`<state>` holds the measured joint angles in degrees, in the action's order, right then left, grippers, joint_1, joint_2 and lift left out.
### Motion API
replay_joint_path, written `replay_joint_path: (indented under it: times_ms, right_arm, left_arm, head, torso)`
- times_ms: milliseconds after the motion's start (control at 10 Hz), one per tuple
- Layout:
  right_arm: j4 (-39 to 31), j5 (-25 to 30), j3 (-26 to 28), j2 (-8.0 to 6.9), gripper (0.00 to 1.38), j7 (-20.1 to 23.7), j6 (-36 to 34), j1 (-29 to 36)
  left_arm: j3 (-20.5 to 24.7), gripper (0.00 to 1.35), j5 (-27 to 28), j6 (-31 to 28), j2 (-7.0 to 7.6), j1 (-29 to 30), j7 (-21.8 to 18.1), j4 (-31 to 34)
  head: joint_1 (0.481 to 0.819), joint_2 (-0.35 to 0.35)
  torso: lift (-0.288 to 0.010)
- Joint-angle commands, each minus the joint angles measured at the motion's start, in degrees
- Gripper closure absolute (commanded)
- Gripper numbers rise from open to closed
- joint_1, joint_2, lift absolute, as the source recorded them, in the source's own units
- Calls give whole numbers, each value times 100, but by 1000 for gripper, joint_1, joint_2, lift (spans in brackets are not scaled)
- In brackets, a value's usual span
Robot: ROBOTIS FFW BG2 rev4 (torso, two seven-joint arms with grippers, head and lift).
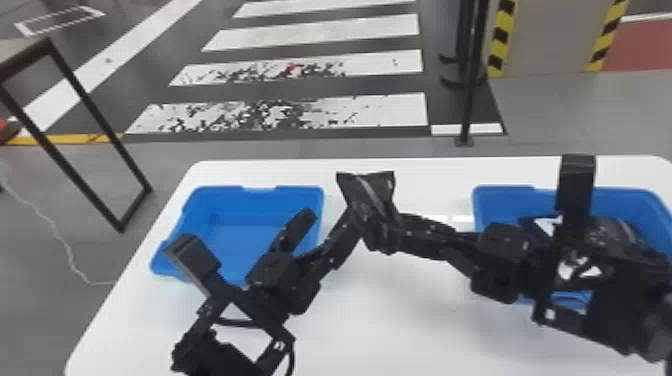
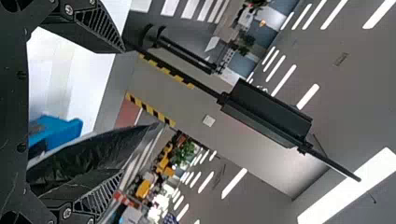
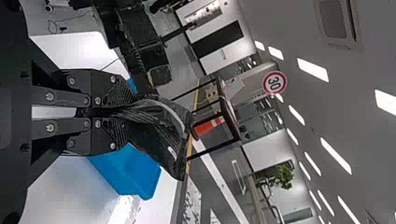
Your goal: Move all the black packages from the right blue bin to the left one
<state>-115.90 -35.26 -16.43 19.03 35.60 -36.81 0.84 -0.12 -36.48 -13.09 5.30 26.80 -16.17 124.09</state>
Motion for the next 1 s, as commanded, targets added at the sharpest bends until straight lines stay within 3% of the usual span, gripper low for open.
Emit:
replay_joint_path:
  times_ms: [0, 100, 200, 300, 400, 800, 900]
  right_arm:
    - [-4, -142, -311, 31, 1082, 0, 25, -56]
    - [-4, -176, -414, 49, 1082, 0, 40, -85]
    - [38, -222, -494, 49, 1082, 0, 40, -99]
    - [52, -256, -494, 49, 1082, 0, 40, -99]
    - [94, -267, -494, 49, 1082, 0, 96, -99]
    - [333, -290, -494, 22, 1075, 0, 208, -127]
    - [404, -290, -482, 13, 848, 0, 321, -127]
  left_arm:
    - [-56, 140, -488, -462, 32, -121, -124, -13]
    - [-136, 147, -499, -476, 41, -121, -150, 1]
    - [-148, 239, -499, -491, 41, -121, -150, -13]
    - [-125, 858, -374, -448, 41, -121, -150, -13]
    - [-125, 1199, -591, -491, 50, -78, -115, -13]
    - [-319, 1214, -1036, -209, 67, 20, -132, -111]
    - [-285, 1214, -1173, -167, 50, 90, -124, -111]
  head:
    - [695, 210]
    - [695, 213]
    - [695, 215]
    - [695, 217]
    - [695, 221]
    - [695, 212]
    - [695, 206]
  torso:
    - [-140]
    - [-140]
    - [-140]
    - [-140]
    - [-140]
    - [-140]
    - [-140]
